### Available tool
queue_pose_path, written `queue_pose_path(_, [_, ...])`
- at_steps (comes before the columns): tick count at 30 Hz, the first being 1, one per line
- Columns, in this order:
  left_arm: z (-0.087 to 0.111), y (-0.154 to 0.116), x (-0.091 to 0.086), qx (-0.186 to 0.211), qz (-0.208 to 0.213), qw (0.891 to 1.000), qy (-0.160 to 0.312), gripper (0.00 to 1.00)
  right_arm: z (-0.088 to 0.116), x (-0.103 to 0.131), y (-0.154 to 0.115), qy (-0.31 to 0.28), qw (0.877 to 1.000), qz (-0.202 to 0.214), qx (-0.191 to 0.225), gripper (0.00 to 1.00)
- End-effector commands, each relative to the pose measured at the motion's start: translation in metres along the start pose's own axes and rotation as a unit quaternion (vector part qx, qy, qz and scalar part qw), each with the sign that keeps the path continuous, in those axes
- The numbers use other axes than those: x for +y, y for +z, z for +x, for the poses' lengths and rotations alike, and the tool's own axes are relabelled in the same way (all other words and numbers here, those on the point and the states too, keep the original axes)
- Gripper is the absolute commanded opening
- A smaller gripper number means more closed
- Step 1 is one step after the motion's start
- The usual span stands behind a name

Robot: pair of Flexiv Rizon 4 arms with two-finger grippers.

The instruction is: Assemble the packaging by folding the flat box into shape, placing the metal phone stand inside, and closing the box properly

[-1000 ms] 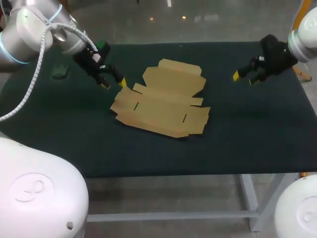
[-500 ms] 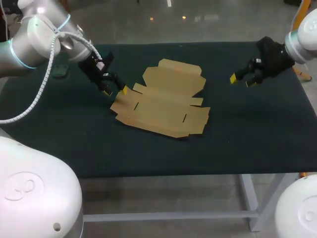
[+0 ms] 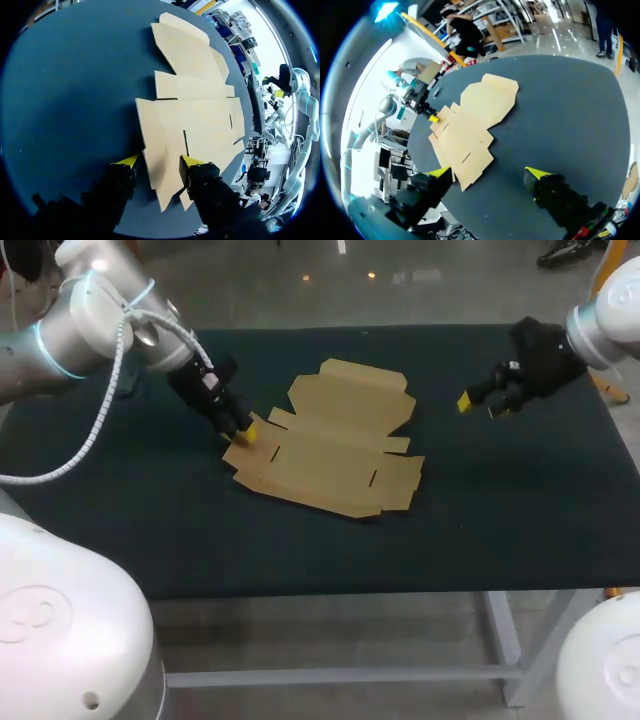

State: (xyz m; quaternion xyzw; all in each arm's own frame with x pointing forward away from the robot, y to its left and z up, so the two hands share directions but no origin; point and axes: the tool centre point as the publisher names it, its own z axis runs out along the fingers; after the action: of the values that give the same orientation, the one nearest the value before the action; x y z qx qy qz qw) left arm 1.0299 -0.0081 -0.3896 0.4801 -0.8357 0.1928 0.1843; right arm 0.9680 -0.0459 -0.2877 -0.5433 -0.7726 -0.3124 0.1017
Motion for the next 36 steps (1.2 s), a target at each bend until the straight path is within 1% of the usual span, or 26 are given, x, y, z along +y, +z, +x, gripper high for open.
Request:
queue_pose_path(1, [-0.004, 0.003, -0.004, 0.005, -0.01, 1.0, -0.01, 0.0, -0.001, 0.0, -0.001, 0.001, 1.0, 0.003, 0.002, 1.0])
queue_pose_path(5, [-0.003, 0.003, -0.001, 0.008, 0.004, 1.0, -0.026, 0.0, 0.0, -0.001, -0.002, 0.0, 1.0, 0.002, 0.003, 1.0])
queue_pose_path(11, [0.001, 0.001, 0.004, 0.009, 0.05, 0.996, -0.073, 0.0, -0.001, -0.005, -0.003, -0.001, 1.0, 0.001, 0.004, 1.0])
queue_pose_path(16, [0.008, -0.005, 0.014, 0.026, 0.102, 0.985, -0.134, 0.0, -0.002, -0.008, -0.007, 0.0, 1.0, -0.002, 0.005, 1.0])
queue_pose_path(18, [0.013, -0.006, 0.02, 0.022, 0.114, 0.982, -0.151, 0.0, -0.003, -0.009, -0.008, 0.0, 1.0, -0.003, 0.005, 1.0])
queue_pose_path(21, [0.022, -0.009, 0.029, 0.029, 0.136, 0.972, -0.188, 0.0, -0.004, -0.01, -0.008, 0.0, 1.0, -0.004, 0.006, 1.0])
queue_pose_path(29, [0.038, -0.005, 0.049, 0.039, 0.151, 0.964, -0.213, 0.0, -0.006, -0.013, -0.012, -0.003, 1.0, -0.007, 0.011, 1.0])
queue_pose_path(36, [0.048, 0.004, 0.063, 0.048, 0.15, 0.964, -0.213, 0.0, -0.007, -0.018, -0.015, -0.005, 1.0, -0.008, 0.013, 1.0])
